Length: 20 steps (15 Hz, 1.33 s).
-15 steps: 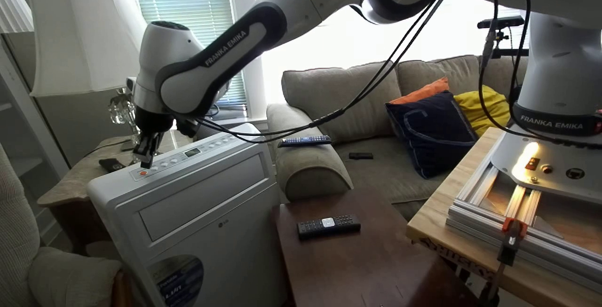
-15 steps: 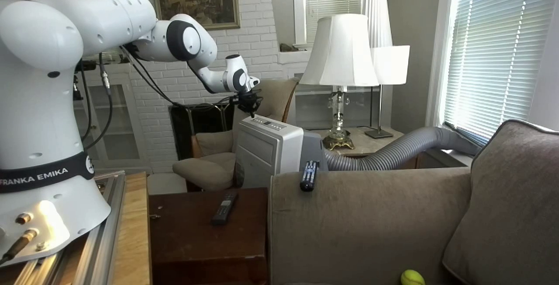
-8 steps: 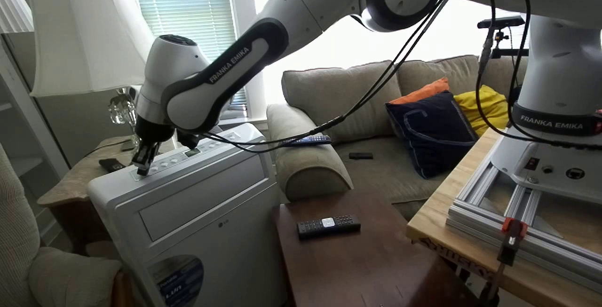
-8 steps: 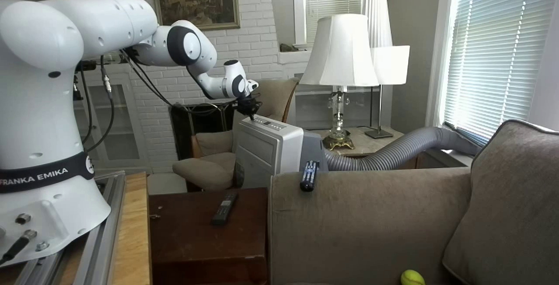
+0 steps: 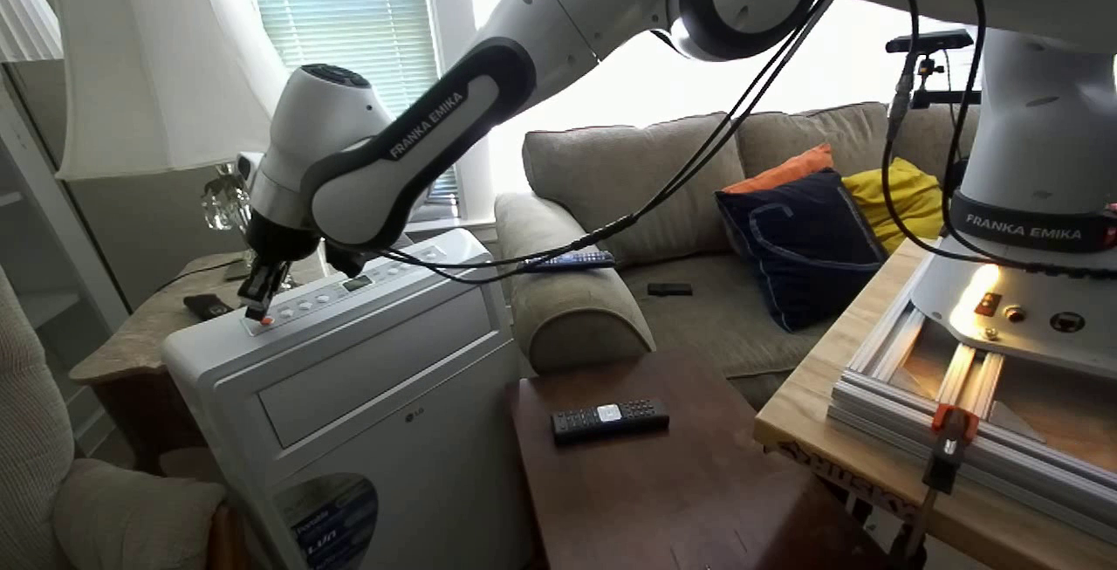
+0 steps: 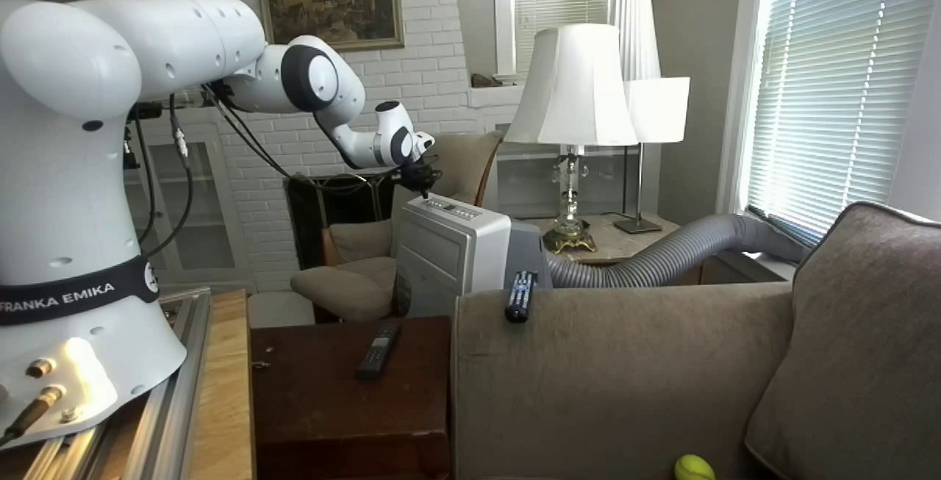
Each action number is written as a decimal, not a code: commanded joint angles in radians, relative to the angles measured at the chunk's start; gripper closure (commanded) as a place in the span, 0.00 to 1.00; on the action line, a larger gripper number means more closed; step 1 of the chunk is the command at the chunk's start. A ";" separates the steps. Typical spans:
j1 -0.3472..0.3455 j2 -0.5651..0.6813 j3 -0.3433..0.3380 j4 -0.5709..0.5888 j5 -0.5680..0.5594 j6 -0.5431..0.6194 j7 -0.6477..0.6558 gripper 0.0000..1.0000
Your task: Press the power button on the device to turn it on
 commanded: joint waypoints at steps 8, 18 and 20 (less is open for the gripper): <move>0.011 0.050 -0.024 0.052 -0.007 0.036 0.006 1.00; 0.012 0.060 -0.029 0.043 0.000 0.010 0.014 1.00; 0.008 0.060 -0.012 0.064 0.013 0.008 0.017 1.00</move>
